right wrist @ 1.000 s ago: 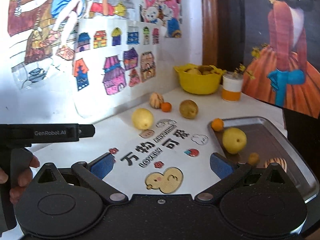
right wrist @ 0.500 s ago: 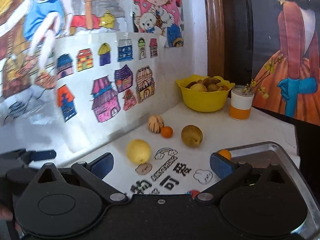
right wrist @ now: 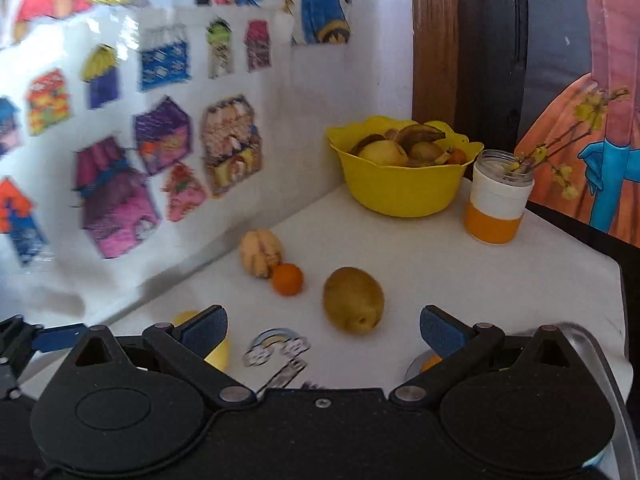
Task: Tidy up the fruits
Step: 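Grasp the yellow lemon with the left tool while the right tool grasps the brown pear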
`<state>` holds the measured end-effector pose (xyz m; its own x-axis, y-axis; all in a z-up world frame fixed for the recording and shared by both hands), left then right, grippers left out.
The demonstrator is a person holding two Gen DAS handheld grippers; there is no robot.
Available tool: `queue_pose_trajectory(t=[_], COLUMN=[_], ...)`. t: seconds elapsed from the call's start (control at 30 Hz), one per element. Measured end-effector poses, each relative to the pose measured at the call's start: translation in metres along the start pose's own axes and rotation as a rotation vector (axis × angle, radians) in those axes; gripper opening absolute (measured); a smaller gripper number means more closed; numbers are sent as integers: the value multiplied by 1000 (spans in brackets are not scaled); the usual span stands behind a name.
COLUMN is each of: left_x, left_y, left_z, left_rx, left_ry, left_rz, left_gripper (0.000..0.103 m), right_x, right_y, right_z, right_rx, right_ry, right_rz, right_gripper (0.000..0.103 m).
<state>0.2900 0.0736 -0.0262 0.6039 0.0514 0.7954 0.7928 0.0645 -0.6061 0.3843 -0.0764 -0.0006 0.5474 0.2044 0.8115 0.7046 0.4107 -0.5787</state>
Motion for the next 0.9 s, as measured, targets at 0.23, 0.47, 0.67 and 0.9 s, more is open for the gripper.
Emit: queue_pose_trajectory(t=[0.23, 0.47, 0.67, 0.9], left_x=[5, 9, 10, 7], left_y=[37, 61, 70, 76], left_z=[-7, -13, -16, -15], left_rx=[10, -3, -17, -25], left_ry=[22, 18, 12, 13], left_rz=[39, 55, 60, 75], left_gripper=[102, 102, 92, 74], right_x=[13, 13, 3, -7], right_y=[62, 99, 118, 127], right_z=[-22, -27, -18, -11], right_rx=[-1, 38, 71, 77], right_ry=[-9, -30, -36, -24], right_rz=[81, 152, 204, 230], right_gripper=[102, 96, 85, 66])
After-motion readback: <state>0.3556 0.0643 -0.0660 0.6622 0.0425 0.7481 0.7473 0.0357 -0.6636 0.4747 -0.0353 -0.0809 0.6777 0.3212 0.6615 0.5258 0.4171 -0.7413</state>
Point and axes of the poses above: each gripper's, at about its wrist camera, not at the fingertips, and y roughly the way its jaws point, z to its left, x to its top, the point moved 8 cm from there along y, roughly the way its jaws point, and after that the axes turned 1 degree about -z, right-handed, at the moved point
